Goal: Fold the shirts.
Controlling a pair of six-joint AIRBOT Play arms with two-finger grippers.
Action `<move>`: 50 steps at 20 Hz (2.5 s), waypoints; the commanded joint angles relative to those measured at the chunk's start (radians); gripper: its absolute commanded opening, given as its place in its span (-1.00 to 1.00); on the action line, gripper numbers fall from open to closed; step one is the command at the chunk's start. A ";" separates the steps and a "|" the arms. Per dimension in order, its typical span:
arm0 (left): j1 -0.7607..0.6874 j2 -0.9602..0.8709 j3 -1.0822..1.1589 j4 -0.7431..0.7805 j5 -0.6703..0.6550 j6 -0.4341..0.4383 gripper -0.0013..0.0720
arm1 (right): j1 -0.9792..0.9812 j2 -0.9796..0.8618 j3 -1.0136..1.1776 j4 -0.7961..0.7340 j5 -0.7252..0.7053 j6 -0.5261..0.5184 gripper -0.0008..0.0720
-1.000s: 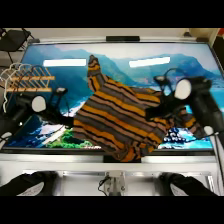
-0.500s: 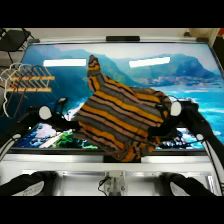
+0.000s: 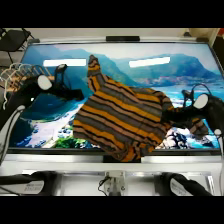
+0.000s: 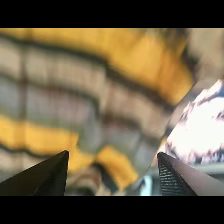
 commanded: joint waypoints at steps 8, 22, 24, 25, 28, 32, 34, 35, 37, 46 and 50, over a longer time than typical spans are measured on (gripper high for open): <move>0.004 -0.515 0.534 -0.046 -0.204 0.010 0.80 | -0.191 -0.177 0.020 0.116 -0.071 -0.017 0.86; 0.002 -0.587 0.535 -0.223 -0.150 0.034 -0.11 | -0.146 -0.289 0.020 0.117 -0.045 -0.013 0.85; 0.005 -0.584 0.536 -0.245 -0.149 0.045 -0.79 | -0.108 -0.316 0.020 0.123 -0.077 -0.012 0.84; 0.007 -0.578 0.536 -0.245 -0.154 0.072 -0.84 | -0.086 -0.319 0.020 0.132 -0.109 -0.012 0.68; 0.030 -0.543 0.572 -0.243 -0.159 0.123 -0.85 | -0.039 -0.318 0.044 0.187 -0.215 -0.013 -0.81; 0.096 -0.464 0.706 -0.244 -0.144 0.123 -0.85 | -0.026 -0.319 0.271 0.344 -0.314 -0.192 -0.81; 0.128 -0.384 0.724 -0.245 -0.066 0.123 -0.85 | -0.026 -0.319 0.442 0.438 -0.412 -0.245 -0.81; 0.142 -0.332 0.724 -0.251 -0.023 0.123 -0.85 | -0.026 -0.319 0.537 0.485 -0.462 -0.258 -0.81; 0.159 -0.221 0.724 -0.266 0.042 0.135 -0.85 | -0.026 -0.318 0.732 0.559 -0.496 -0.303 -0.81; 0.062 0.300 0.226 0.178 -0.334 -0.029 -0.85 | 0.144 -0.156 0.784 0.063 0.340 -0.202 -0.81; -0.037 0.499 -0.445 0.127 -0.141 -0.178 -0.85 | 0.271 0.028 0.146 -0.009 0.064 -0.088 -0.81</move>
